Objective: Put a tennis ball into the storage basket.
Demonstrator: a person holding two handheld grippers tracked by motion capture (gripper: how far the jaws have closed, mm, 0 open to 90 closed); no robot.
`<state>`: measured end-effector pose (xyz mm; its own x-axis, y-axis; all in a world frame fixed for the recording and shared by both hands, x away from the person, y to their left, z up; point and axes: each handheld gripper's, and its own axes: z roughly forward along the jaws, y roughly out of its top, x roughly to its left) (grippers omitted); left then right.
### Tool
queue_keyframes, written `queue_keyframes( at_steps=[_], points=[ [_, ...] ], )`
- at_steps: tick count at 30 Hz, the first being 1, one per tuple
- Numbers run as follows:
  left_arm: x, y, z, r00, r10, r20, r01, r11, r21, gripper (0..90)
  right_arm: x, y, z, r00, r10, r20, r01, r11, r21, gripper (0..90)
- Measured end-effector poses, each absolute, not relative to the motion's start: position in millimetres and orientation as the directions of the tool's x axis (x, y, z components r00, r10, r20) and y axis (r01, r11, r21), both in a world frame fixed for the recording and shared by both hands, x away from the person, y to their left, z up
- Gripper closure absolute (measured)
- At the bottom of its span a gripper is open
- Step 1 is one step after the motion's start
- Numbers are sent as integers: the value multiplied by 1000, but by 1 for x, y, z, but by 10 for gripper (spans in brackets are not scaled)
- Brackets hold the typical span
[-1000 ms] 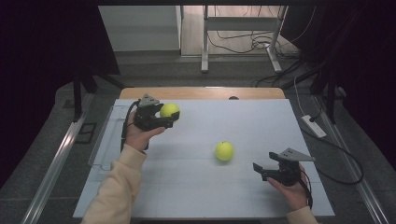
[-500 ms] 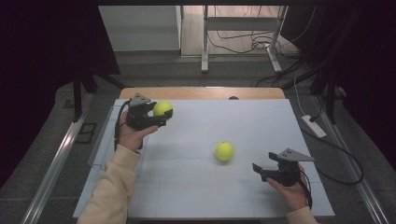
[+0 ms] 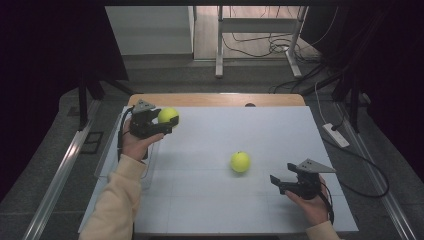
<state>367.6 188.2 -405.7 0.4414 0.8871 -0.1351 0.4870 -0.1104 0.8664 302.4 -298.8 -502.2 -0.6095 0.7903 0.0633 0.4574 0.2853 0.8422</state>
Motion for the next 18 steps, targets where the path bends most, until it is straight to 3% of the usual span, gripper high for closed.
queue_keyframes(
  at_steps=[18],
  points=[
    [365,206,-404,388,914,-115,490,-99,866,277,303,-299,-502,-608,792,61,457,286,842,148]
  ],
)
